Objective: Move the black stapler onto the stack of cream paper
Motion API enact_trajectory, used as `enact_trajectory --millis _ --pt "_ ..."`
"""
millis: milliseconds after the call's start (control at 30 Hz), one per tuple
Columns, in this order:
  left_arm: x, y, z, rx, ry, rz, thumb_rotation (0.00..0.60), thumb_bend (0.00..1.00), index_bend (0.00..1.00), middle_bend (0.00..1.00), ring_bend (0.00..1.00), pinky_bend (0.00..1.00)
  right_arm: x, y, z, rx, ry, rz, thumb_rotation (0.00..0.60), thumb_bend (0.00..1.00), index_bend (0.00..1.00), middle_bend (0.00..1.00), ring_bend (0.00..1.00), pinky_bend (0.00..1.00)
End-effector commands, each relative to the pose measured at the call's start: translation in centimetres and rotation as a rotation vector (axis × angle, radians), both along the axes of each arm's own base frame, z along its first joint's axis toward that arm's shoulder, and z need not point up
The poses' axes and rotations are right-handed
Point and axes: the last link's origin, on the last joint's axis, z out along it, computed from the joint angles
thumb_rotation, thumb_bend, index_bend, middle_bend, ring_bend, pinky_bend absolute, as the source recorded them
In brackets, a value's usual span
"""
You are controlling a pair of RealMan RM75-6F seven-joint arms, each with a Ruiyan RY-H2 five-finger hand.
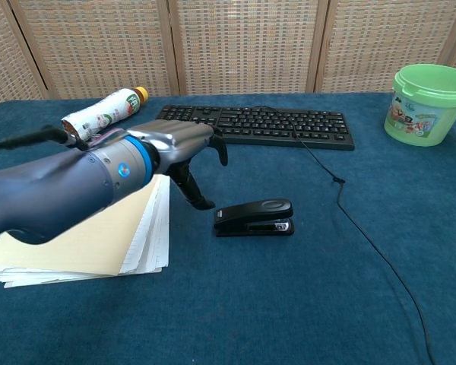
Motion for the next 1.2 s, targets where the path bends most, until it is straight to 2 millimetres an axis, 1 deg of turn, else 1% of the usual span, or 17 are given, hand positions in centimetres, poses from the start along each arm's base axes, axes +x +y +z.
enact_trajectory --millis 33,300,533,733,900,933,1000,1067,1100,1133,1167,1200 --pt "0.8 -0.2 -1.3 -0.001 0.004 0.012 0.600 0.26 0.27 0.05 0.06 0.17 -0.1 -0.1 0.2 -0.011 -0.014 0.001 0.600 0.15 0.15 0.00 0.00 0.00" --pt "2.4 -1.1 -2.7 -0.010 0.003 0.004 0.600 0.26 0.28 0.06 0.06 0.17 0.1 -0.1 0.4 -0.024 -0.026 0.015 0.600 0.15 0.16 0.00 0.00 0.00" --pt "3.2 -2.0 -4.4 -0.030 0.014 0.007 0.600 0.26 0.29 0.06 0.06 0.17 0.2 0.0 0.6 -0.029 -0.040 0.021 0.600 0.15 0.17 0.00 0.00 0.00" --pt "3.8 -2.0 -6.3 -0.031 0.038 0.001 0.600 0.29 0.32 0.08 0.07 0.19 0.1 0.0 0.8 -0.033 -0.051 0.018 0.600 0.15 0.17 0.00 0.00 0.00" --pt "4.1 -1.9 -7.5 -0.033 0.041 0.003 0.600 0.31 0.36 0.12 0.12 0.23 0.1 0.0 1.0 -0.037 -0.060 0.021 0.600 0.15 0.18 0.00 0.00 0.00" --pt "4.2 -1.9 -7.7 -0.030 0.036 0.000 0.600 0.33 0.37 0.14 0.15 0.26 0.1 0.0 1.0 -0.037 -0.061 0.022 0.600 0.15 0.18 0.00 0.00 0.00" --pt "4.5 -1.9 -7.8 -0.003 0.020 -0.017 0.600 0.41 0.45 0.23 0.24 0.35 0.1 0.0 1.1 -0.040 -0.062 0.020 0.600 0.15 0.19 0.00 0.00 0.00" --pt "4.8 -2.0 -7.7 0.047 0.004 -0.055 0.600 0.58 0.62 0.40 0.39 0.49 0.0 0.0 1.2 -0.042 -0.067 0.019 0.600 0.15 0.19 0.00 0.00 0.00" --pt "4.8 -2.0 -7.7 0.069 0.000 -0.078 0.600 0.63 0.68 0.45 0.43 0.53 0.0 0.0 1.2 -0.042 -0.068 0.018 0.600 0.15 0.20 0.00 0.00 0.00" --pt "4.8 -2.0 -7.6 0.095 -0.002 -0.109 0.600 0.66 0.74 0.51 0.48 0.57 0.0 0.0 1.2 -0.042 -0.068 0.017 0.600 0.15 0.20 0.00 0.00 0.00" --pt "4.8 -1.9 -7.5 0.111 -0.005 -0.127 0.600 0.67 0.78 0.54 0.50 0.59 0.0 0.0 1.3 -0.042 -0.068 0.017 0.600 0.15 0.20 0.00 0.00 0.00" --pt "4.7 -1.8 -7.2 0.132 -0.010 -0.144 0.600 0.68 0.79 0.55 0.51 0.60 0.0 0.0 1.3 -0.043 -0.069 0.017 0.600 0.15 0.20 0.00 0.00 0.00"
